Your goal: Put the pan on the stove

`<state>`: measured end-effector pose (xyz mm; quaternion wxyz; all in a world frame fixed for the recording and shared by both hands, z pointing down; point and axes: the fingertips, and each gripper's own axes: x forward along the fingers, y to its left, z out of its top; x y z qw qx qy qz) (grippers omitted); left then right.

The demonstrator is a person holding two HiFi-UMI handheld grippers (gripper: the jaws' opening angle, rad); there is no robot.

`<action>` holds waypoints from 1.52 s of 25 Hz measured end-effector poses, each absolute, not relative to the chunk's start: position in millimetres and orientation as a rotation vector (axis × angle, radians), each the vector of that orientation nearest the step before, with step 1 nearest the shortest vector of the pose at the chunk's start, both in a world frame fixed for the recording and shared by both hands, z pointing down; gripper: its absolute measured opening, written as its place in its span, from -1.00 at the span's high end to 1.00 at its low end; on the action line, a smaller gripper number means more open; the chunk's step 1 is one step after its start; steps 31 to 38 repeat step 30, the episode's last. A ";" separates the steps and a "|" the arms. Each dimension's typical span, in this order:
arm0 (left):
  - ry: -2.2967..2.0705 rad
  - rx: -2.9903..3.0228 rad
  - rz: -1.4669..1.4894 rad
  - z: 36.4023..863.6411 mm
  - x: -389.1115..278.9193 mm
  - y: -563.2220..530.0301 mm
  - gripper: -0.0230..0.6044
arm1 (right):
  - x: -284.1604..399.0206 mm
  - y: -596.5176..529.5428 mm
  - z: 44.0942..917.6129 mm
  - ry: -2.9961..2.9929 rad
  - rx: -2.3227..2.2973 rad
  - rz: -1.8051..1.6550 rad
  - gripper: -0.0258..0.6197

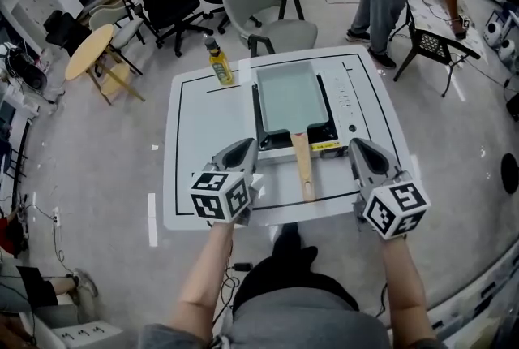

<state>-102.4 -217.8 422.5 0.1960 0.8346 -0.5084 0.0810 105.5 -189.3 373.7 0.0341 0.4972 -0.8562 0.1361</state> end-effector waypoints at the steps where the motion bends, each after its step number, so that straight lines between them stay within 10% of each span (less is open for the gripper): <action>1: -1.463 2.359 0.255 420.4 -103.5 -217.9 0.90 | 105.9 -188.6 374.6 -2.633 1.530 0.415 0.91; 38: -1.628 2.379 0.277 405.4 -120.1 -230.9 0.91 | 112.9 -208.1 376.7 -2.615 1.591 0.389 0.91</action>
